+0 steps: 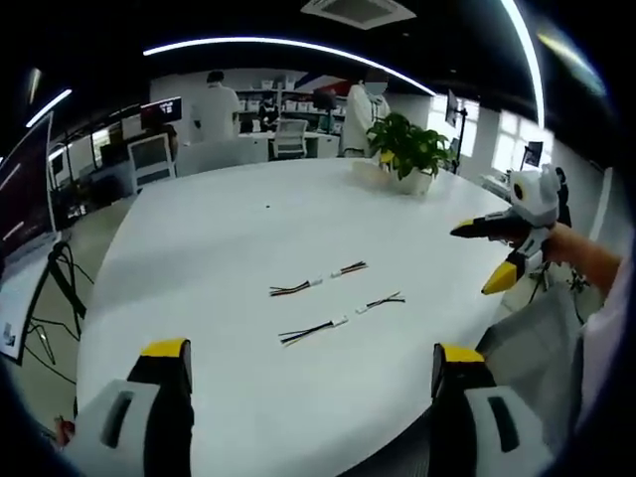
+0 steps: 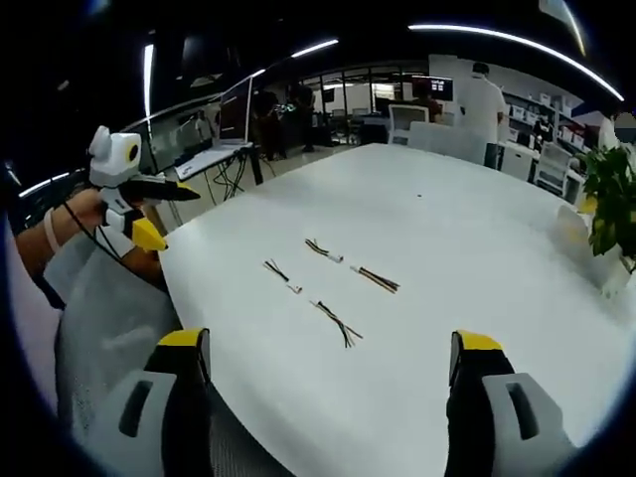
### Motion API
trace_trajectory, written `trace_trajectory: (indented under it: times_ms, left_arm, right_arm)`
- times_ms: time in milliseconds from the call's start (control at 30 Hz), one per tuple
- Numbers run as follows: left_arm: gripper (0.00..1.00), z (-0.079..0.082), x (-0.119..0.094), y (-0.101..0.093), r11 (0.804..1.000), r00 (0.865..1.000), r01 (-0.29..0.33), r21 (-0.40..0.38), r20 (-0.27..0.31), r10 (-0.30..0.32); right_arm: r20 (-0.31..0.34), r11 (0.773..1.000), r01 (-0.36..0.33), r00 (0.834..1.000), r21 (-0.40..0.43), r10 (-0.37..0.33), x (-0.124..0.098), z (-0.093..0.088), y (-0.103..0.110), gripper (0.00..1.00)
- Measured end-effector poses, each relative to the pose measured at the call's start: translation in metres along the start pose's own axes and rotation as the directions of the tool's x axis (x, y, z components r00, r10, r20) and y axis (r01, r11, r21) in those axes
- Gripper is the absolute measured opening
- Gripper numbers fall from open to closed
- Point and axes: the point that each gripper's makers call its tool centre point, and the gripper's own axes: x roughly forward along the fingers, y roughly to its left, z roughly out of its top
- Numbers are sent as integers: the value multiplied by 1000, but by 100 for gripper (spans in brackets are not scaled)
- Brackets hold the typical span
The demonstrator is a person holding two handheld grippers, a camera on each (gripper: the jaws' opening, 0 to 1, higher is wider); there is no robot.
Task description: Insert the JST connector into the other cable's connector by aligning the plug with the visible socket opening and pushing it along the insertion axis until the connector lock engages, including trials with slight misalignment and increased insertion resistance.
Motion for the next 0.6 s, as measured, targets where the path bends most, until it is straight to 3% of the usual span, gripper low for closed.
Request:
trace_trajectory:
  times_ms: [300, 600]
  left_arm:
    - [99, 2, 3, 2, 999, 1000, 2, -33, 10, -2]
    - [95, 5, 7, 2, 1000, 1000, 20, -12, -10, -20]
  right_arm:
    - [22, 1000, -7, 1000, 2, 7, 2, 8, -1, 97]
    - [37, 1000, -17, 999, -14, 17, 7, 17, -2, 93]
